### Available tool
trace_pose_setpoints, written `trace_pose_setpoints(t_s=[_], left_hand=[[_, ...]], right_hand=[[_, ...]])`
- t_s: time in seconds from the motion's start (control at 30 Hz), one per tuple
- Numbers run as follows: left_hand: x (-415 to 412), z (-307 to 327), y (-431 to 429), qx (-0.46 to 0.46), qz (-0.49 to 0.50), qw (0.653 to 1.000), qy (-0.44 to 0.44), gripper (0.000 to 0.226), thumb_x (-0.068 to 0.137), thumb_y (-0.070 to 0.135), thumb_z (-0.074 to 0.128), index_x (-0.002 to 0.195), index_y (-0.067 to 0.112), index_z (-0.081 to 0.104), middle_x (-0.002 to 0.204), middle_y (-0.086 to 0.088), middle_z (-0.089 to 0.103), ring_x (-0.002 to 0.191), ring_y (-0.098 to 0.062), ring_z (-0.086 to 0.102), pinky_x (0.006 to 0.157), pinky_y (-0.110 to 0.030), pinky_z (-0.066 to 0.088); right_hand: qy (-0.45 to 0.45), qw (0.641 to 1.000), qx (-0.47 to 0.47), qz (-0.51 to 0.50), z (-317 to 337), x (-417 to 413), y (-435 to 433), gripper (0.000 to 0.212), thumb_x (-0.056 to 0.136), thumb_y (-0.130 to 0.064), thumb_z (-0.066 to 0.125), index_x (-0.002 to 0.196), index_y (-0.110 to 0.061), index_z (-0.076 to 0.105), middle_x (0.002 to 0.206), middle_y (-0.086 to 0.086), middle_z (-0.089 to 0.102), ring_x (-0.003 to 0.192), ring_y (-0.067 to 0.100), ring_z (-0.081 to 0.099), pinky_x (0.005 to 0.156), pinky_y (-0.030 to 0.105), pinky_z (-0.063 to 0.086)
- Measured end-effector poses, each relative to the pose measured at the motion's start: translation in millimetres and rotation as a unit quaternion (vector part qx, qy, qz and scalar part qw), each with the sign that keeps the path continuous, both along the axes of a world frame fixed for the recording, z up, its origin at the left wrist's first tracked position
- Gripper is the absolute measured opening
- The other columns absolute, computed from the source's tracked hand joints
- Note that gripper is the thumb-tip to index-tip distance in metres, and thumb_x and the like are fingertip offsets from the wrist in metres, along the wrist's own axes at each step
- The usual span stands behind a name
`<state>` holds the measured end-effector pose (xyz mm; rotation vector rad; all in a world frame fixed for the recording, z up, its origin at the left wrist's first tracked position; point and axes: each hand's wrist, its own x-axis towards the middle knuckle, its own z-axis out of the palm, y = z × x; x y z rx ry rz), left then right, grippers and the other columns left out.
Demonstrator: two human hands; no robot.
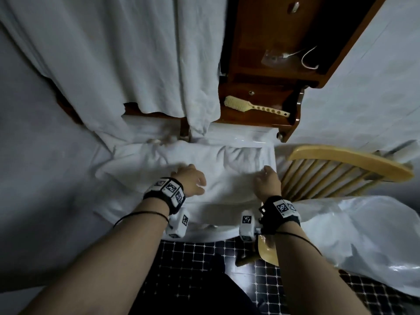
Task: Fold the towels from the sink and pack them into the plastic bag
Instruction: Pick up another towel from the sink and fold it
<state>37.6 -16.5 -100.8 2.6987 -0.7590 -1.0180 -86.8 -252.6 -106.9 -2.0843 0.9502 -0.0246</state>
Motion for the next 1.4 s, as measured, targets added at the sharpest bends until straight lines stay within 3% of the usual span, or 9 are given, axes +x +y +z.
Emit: trace_pose_setpoints(t_s=[0.13,0.3,0.47,0.6,0.77,0.97,1.07,1.2,1.4], left_hand=[[-10.9,-34.6,-17.1,-0.026,-0.027,0.998,0.054,0.067,0.098,0.020,0.061,0.156,0.045,0.039,0.155,-0.001,0.041,0.146,-0.029,0.039,0.121,-0.051,0.033],[-3.0,-38.4,-28.0,-0.034,-0.041,0.996,0.073,0.051,0.106,0.024,0.049,0.155,0.039,0.049,0.158,-0.008,0.044,0.151,-0.026,0.035,0.124,-0.037,0.029],[10.3,-38.1,-20.9,-0.103,0.094,0.977,0.160,0.082,0.085,0.078,0.030,0.152,0.034,0.052,0.157,-0.002,0.051,0.146,-0.030,0.047,0.121,-0.050,0.035],[25.5,-22.5,11.0,-0.181,0.292,0.898,0.276,0.120,0.060,0.113,0.027,0.146,0.035,0.060,0.146,0.002,0.064,0.134,-0.024,0.058,0.118,-0.051,0.038],[47.2,-4.1,72.7,-0.249,0.306,0.862,0.319,0.091,0.070,0.101,0.053,0.134,0.039,0.069,0.132,0.001,0.073,0.126,-0.026,0.067,0.111,-0.051,0.047],[76.4,-18.0,122.0,-0.114,0.281,0.948,0.099,0.078,0.088,0.053,0.075,0.147,0.017,0.041,0.136,-0.010,0.063,0.110,-0.023,0.064,0.090,-0.041,0.057],[72.5,-23.7,115.7,-0.138,0.246,0.959,0.004,0.076,0.088,0.024,0.078,0.147,0.017,0.031,0.141,-0.012,0.043,0.126,-0.036,0.052,0.096,-0.037,0.049],[67.5,-35.5,98.6,-0.139,0.166,0.976,-0.005,0.062,0.094,0.037,0.071,0.144,0.017,0.039,0.137,-0.012,0.039,0.125,-0.042,0.050,0.107,-0.049,0.046],[66.4,-47.6,100.7,-0.076,0.218,0.972,0.042,0.040,0.100,0.041,0.060,0.124,0.009,0.058,0.123,-0.011,0.065,0.110,-0.037,0.065,0.096,-0.043,0.055]], right_hand=[[0.014,0.998,-0.003,0.062,-11.1,-3.3,-9.2,0.020,0.101,-0.013,0.050,0.120,-0.009,0.047,0.095,0.015,0.063,0.095,0.045,0.063,0.075,0.040,0.040],[-0.009,0.996,0.050,0.074,-4.4,-5.1,0.7,0.047,0.098,-0.025,0.062,0.141,-0.023,0.043,0.094,0.008,0.068,0.088,0.032,0.067,0.077,0.035,0.049],[-0.077,0.964,0.202,0.154,-2.4,12.7,30.2,0.088,0.086,-0.028,0.073,0.159,-0.047,0.028,0.123,0.004,0.075,0.092,0.018,0.077,0.084,0.043,0.065],[-0.099,0.946,0.227,0.211,-6.2,37.3,74.3,0.089,0.088,-0.026,0.072,0.157,-0.055,0.023,0.141,-0.005,0.064,0.114,0.018,0.072,0.092,0.047,0.063],[-0.119,0.938,0.202,0.254,-7.4,79.9,151.9,0.094,0.092,-0.034,0.071,0.163,-0.050,0.012,0.133,0.004,0.070,0.112,0.022,0.072,0.095,0.049,0.061],[-0.003,0.933,0.197,0.302,-34.8,104.5,195.6,0.091,0.087,-0.037,0.059,0.162,-0.053,0.011,0.138,0.011,0.066,0.104,0.019,0.061,0.107,0.045,0.052],[-0.052,0.948,0.187,0.253,-39.1,101.5,188.6,0.068,0.092,-0.031,0.063,0.153,-0.050,0.041,0.119,0.006,0.075,0.095,0.017,0.070,0.098,0.049,0.059],[-0.162,0.983,0.081,0.021,-32.1,88.2,184.8,0.013,0.090,-0.030,0.075,0.101,-0.028,0.068,0.074,-0.007,0.073,0.064,0.002,0.070,0.070,0.030,0.061],[-0.049,0.991,0.050,-0.116,-56.6,72.6,181.1,0.076,0.084,-0.053,0.082,0.138,-0.014,0.047,0.128,0.017,0.058,0.117,0.029,0.054,0.101,0.037,0.044]])
